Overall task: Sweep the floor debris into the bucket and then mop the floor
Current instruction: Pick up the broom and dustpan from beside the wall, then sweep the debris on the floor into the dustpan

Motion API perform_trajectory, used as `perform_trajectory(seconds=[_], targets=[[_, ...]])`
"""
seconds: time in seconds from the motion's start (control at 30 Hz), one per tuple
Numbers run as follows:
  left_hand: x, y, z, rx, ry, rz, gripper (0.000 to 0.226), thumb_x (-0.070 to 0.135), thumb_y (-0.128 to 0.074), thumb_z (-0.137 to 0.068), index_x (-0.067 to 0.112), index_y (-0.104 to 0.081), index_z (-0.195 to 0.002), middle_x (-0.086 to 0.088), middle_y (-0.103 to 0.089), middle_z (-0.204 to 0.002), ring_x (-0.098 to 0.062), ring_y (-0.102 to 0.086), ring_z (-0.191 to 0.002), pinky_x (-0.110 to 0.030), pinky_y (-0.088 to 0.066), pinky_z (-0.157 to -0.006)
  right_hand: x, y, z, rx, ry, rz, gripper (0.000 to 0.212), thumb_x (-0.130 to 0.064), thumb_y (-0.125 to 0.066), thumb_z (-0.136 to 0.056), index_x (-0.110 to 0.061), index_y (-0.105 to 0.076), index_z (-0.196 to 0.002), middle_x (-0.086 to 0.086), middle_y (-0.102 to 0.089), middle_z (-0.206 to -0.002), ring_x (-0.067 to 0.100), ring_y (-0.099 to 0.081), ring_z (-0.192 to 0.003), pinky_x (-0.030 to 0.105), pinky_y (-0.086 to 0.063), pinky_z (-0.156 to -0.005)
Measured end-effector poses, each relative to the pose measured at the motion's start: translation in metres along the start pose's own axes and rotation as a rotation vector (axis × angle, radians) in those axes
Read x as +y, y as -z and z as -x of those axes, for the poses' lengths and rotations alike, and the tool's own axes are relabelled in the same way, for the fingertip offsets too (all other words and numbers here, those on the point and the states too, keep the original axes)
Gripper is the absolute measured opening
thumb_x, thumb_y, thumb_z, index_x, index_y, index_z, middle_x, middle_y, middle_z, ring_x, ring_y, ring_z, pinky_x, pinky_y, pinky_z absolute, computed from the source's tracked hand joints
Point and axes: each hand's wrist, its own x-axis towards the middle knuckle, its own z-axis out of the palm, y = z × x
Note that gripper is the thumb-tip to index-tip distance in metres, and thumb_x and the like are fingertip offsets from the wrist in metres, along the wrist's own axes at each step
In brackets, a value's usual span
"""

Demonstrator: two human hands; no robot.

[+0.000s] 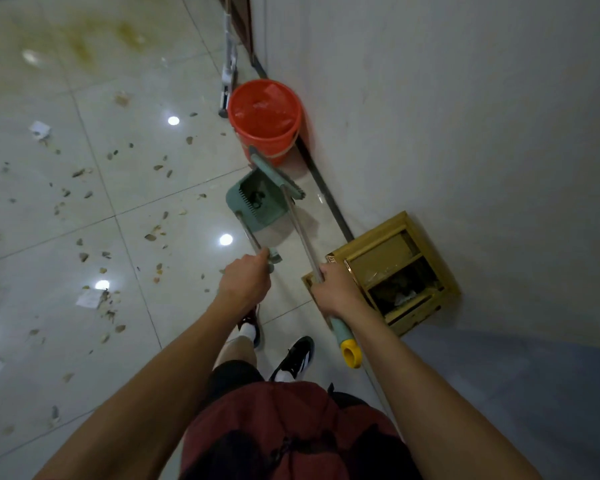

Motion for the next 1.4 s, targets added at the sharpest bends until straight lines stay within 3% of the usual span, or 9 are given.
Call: perform_trajectory(seconds=[0.07, 0.2, 0.3, 0.47, 0.77, 0.97, 1.07, 1.23, 1.4], targets=[[-0.013, 0.008, 0.011, 0.035, 0.073, 0.055, 0.028, 0.021, -0.049, -0.097, 0.019, -0.055, -0.125, -0.007, -0.064, -0.083, -0.024, -0.058, -0.064, -0.032, -0.048, -0.058, 0.009, 0.001, 0.003, 0.030, 0.010, -0.011, 0.016, -0.007, -0.054, -0.088, -0.011, -0.065, -0.100, 0.000, -0.058, -0.079, 0.018, -0.059, -0.069, 0.020, -0.039, -0.046], [-0.031, 0.012, 0.040, 0.027, 0.167, 0.123, 0.034, 0.015, -0.052, -0.091, 0.023, -0.061, -0.123, -0.005, -0.067, -0.083, -0.025, -0.062, -0.067, -0.039, -0.058, -0.065, 0.020, -0.010, 0.005, 0.003, 0.019, -0.054, 0.009, -0.010, -0.055, -0.088, -0.017, -0.060, -0.088, 0.008, -0.067, -0.077, 0.022, -0.067, -0.049, 0.028, -0.051, -0.042], [-0.044, 0.007, 0.066, 0.044, 0.215, 0.161, 0.034, 0.016, -0.053, -0.091, 0.025, -0.061, -0.122, -0.004, -0.067, -0.080, -0.024, -0.061, -0.066, -0.037, -0.057, -0.063, 0.025, -0.023, 0.002, -0.032, -0.007, -0.066, 0.014, -0.014, -0.056, -0.086, -0.022, -0.061, -0.097, 0.009, -0.071, -0.075, 0.024, -0.068, -0.050, 0.037, -0.059, -0.046], [-0.072, 0.003, 0.097, 0.048, 0.280, 0.179, 0.036, 0.017, -0.055, -0.088, 0.028, -0.060, -0.121, -0.003, -0.066, -0.079, -0.024, -0.062, -0.065, -0.040, -0.059, -0.065, 0.017, -0.043, -0.004, -0.072, -0.102, -0.176, 0.017, -0.005, -0.055, -0.090, 0.002, -0.061, -0.104, 0.014, -0.062, -0.073, 0.019, -0.056, -0.045, 0.025, -0.046, -0.041], [-0.158, 0.013, 0.117, 0.030, 0.413, 0.208, 0.039, 0.016, -0.051, -0.087, 0.029, -0.060, -0.122, -0.002, -0.063, -0.075, -0.022, -0.060, -0.063, -0.039, -0.058, -0.060, 0.004, -0.114, -0.027, -0.097, -0.292, -0.251, 0.016, -0.001, -0.054, -0.082, 0.008, -0.065, -0.089, 0.015, -0.064, -0.059, 0.024, -0.057, -0.046, 0.032, -0.051, -0.053], [-0.227, 0.011, 0.129, 0.030, 0.479, 0.273, 0.044, 0.012, -0.053, -0.085, 0.030, -0.062, -0.124, -0.002, -0.063, -0.072, -0.023, -0.060, -0.061, -0.037, -0.058, -0.059, -0.021, -0.170, -0.034, -0.109, -0.456, -0.289, 0.016, 0.000, -0.050, -0.087, 0.008, -0.063, -0.091, 0.018, -0.064, -0.067, 0.023, -0.053, -0.043, 0.026, -0.046, -0.042], [-0.259, 0.012, 0.135, 0.008, 0.497, 0.293, 0.039, 0.014, -0.054, -0.087, 0.031, -0.062, -0.121, 0.000, -0.061, -0.069, -0.020, -0.059, -0.059, -0.036, -0.058, -0.059, -0.043, -0.203, -0.036, -0.128, -0.485, -0.264, 0.014, 0.001, -0.047, -0.082, 0.006, -0.060, -0.084, 0.019, -0.058, -0.063, 0.024, -0.052, -0.043, 0.031, -0.048, -0.049], [-0.312, 0.023, 0.140, -0.019, 0.507, 0.304, 0.036, 0.014, -0.052, -0.087, 0.030, -0.063, -0.118, -0.001, -0.061, -0.071, -0.021, -0.059, -0.061, -0.037, -0.058, -0.060, -0.084, -0.254, -0.035, -0.128, -0.445, -0.212, 0.029, 0.002, -0.042, -0.086, 0.011, -0.057, -0.109, 0.022, -0.059, -0.074, 0.024, -0.053, -0.045, 0.028, -0.048, -0.042], [-0.354, 0.036, 0.143, -0.056, 0.507, 0.314, 0.039, 0.014, -0.052, -0.087, 0.030, -0.063, -0.120, -0.003, -0.064, -0.076, -0.023, -0.060, -0.065, -0.036, -0.058, -0.061, -0.133, -0.301, -0.032, -0.167, -0.432, -0.242, 0.026, 0.005, -0.043, -0.085, 0.014, -0.054, -0.106, 0.024, -0.057, -0.077, 0.026, -0.052, -0.044, 0.027, -0.046, -0.037]])
